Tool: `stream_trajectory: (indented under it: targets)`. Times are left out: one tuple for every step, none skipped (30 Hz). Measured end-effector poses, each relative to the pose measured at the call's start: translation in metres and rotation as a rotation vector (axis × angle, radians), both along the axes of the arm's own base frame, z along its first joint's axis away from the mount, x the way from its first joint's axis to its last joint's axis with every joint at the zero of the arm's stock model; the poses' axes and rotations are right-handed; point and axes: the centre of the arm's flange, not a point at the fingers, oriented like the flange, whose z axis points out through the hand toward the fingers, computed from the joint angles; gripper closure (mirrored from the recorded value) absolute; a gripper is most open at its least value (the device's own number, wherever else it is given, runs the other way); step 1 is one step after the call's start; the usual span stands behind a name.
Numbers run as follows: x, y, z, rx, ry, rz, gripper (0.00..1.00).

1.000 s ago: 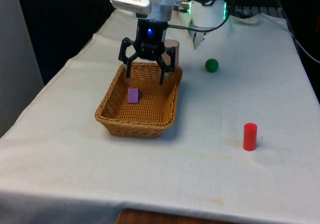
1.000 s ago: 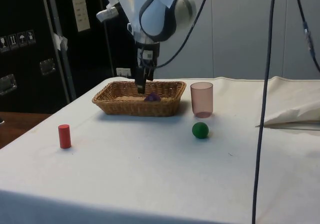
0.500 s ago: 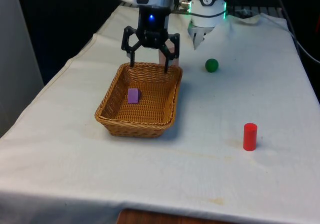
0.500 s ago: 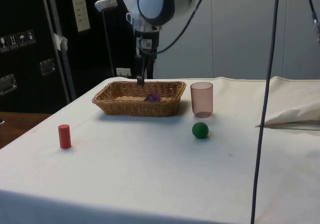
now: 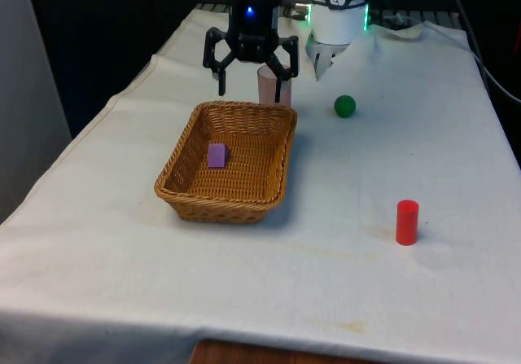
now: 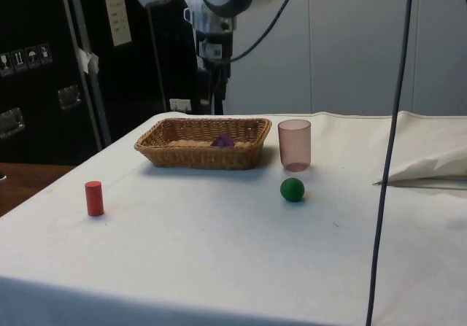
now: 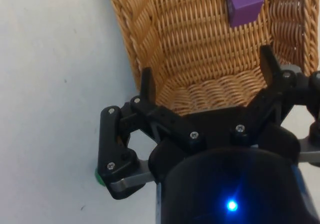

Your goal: Pick up the triangular block and place it into the basket.

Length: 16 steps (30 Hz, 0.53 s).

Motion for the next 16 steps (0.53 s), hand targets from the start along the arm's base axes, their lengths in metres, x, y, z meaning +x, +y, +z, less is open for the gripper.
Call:
stream_trajectory:
  targets:
    - [0.000, 0.000, 0.002, 0.003, 0.002, 0.000, 0.00]
    - [0.000, 0.001, 0.008, 0.009, 0.004, 0.001, 0.00]
    - [0.000, 0.001, 0.011, 0.012, 0.003, 0.001, 0.00]
    - [0.000, 0.001, 0.011, 0.012, 0.003, 0.001, 0.00]
    - [0.000, 0.002, 0.018, 0.019, 0.003, 0.002, 0.00]
    - [0.000, 0.003, 0.022, 0.023, 0.003, 0.002, 0.00]
    - [0.000, 0.003, 0.022, 0.023, 0.003, 0.002, 0.00]
    - [0.000, 0.003, 0.026, 0.026, 0.002, 0.003, 0.00]
    - [0.000, 0.004, 0.029, 0.029, 0.002, 0.004, 0.00]
    - [0.000, 0.005, 0.033, 0.033, 0.001, 0.006, 0.00]
    - [-0.001, 0.006, 0.041, 0.040, -0.001, 0.005, 0.00]
    - [-0.001, 0.007, 0.044, 0.042, -0.002, 0.005, 0.00]
    - [-0.002, 0.007, 0.046, 0.043, -0.002, 0.006, 0.00]
    - [-0.002, 0.007, 0.046, 0.044, 0.000, 0.006, 0.00]
    - [-0.002, 0.007, 0.045, 0.043, 0.002, 0.005, 0.00]
    - [-0.002, 0.007, 0.045, 0.043, 0.002, 0.005, 0.00]
